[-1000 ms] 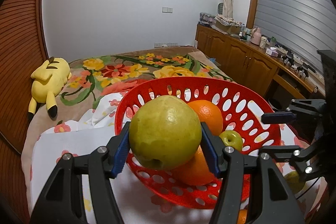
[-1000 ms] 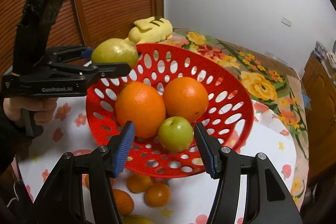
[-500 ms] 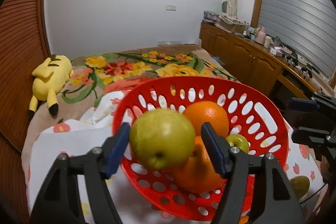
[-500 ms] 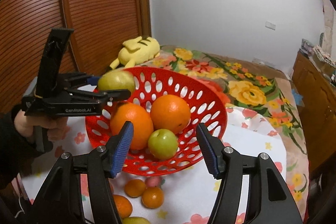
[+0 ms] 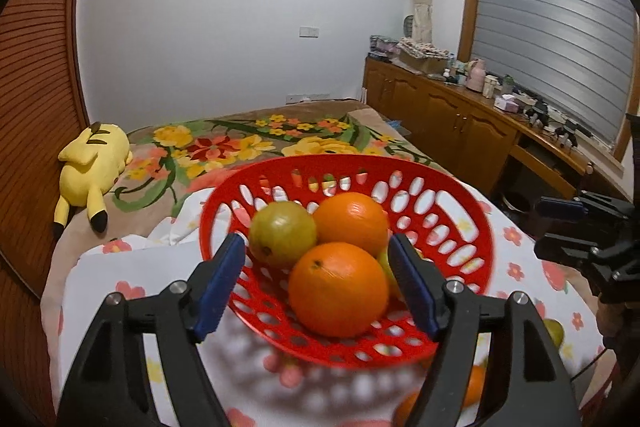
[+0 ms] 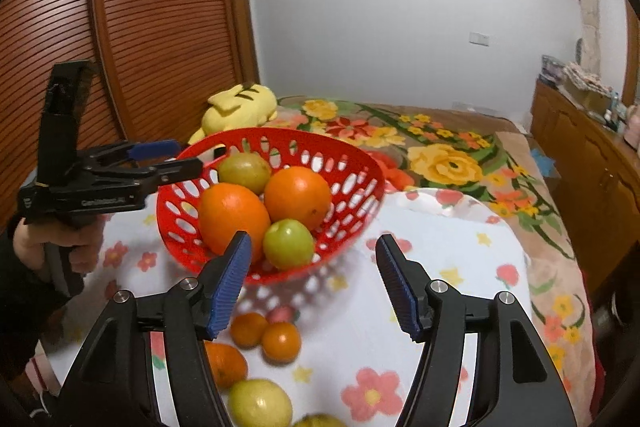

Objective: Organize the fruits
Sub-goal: 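Withdraw both tools from the basket toward the loose fruit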

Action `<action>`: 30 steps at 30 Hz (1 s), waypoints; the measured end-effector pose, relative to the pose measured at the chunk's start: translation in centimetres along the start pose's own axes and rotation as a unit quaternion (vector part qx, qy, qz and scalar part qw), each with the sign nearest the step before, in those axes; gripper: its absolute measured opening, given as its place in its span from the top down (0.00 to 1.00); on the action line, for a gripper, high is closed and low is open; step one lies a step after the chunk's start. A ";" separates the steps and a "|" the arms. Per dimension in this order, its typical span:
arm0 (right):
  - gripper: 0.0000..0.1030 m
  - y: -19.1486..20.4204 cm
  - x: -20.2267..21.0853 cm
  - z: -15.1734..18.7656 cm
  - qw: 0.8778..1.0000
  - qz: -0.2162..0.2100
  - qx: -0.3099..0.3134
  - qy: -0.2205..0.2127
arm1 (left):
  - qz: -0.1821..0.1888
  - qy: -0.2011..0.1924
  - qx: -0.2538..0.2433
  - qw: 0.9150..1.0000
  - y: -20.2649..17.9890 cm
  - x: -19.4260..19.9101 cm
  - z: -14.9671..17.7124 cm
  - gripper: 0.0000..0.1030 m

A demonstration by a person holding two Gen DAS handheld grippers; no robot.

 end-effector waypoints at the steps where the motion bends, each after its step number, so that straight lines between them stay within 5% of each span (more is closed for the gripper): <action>1: 0.36 -0.1 0.4 0.4 1.000 0.001 -0.004 0.000 | 0.004 0.000 -0.003 1.000 -0.4 0.4 0.2 0.26; 17: 0.35 -1.7 5.0 8.4 0.997 0.063 -0.050 0.015 | 0.043 0.009 -0.044 0.998 -6.8 3.9 4.9 0.25; 30: 0.31 -1.9 3.6 12.3 0.995 0.056 -0.072 0.048 | 0.030 0.050 -0.028 0.998 -6.5 0.9 10.0 0.25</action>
Point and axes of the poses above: each gripper's, at about its wrist camera, not at the fingertips, and x roughly against the way its jaws point, y to its left, z to its underside, the point moved 9 cm from there along -x, roughly the way its jaws point, and after that the axes turned 8 degrees about y, right-handed, at the moved point
